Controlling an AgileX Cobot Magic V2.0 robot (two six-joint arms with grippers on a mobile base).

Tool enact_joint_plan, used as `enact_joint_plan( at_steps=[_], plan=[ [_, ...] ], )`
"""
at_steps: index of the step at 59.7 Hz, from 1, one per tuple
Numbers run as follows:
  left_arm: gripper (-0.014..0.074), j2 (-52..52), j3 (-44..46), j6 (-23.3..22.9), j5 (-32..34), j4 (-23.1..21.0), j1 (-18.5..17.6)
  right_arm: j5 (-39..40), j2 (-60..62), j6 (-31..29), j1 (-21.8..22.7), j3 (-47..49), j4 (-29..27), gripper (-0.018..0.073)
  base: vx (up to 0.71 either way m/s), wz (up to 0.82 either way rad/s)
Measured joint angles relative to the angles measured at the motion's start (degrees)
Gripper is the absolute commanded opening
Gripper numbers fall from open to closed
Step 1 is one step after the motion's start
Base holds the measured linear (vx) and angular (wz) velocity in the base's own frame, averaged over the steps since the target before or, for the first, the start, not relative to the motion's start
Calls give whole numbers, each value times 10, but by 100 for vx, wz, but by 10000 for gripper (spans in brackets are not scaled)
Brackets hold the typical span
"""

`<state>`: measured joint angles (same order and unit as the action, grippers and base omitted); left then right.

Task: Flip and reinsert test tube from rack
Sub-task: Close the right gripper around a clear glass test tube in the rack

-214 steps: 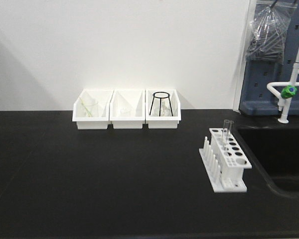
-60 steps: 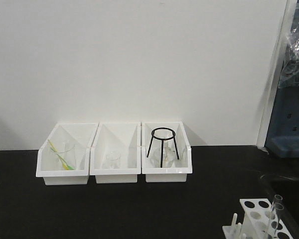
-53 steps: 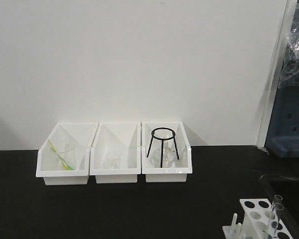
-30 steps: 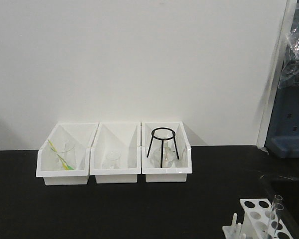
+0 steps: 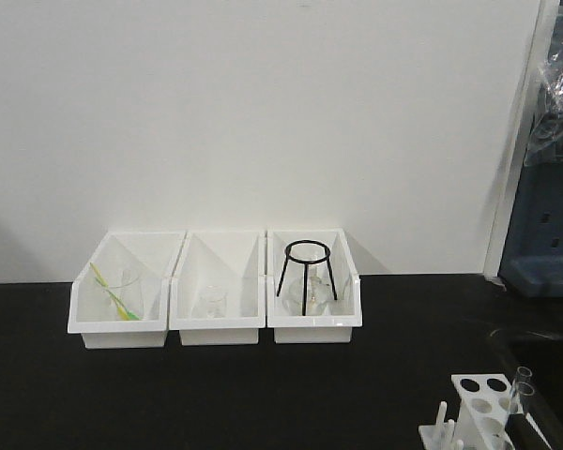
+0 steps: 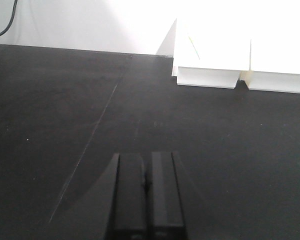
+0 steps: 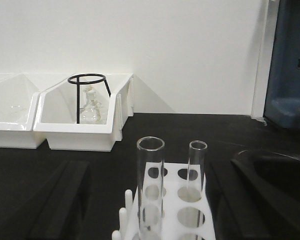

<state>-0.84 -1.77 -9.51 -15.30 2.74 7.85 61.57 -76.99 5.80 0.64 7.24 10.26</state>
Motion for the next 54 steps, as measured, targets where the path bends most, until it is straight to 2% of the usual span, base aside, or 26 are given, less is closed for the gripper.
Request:
enact_joint_plan(
  at_steps=[6,20,31,39,54],
  plan=[
    [-6,0,0,0,0,0,0,26,-56,0,0,18,0,526,0,0],
    [-6,0,0,0,0,0,0,29,-144,0,0,53,0,522,0,0],
    [-6,0,0,0,0,0,0,29,-171,0,0,82,8,468,0,0],
    [-6,0,0,0,0,0,0,29,-175,-1,0,95,9,354,0,0],
    [-6,0,0,0,0,0,0,33,-175,-1,0,101,15,32,0,0]
  ],
)
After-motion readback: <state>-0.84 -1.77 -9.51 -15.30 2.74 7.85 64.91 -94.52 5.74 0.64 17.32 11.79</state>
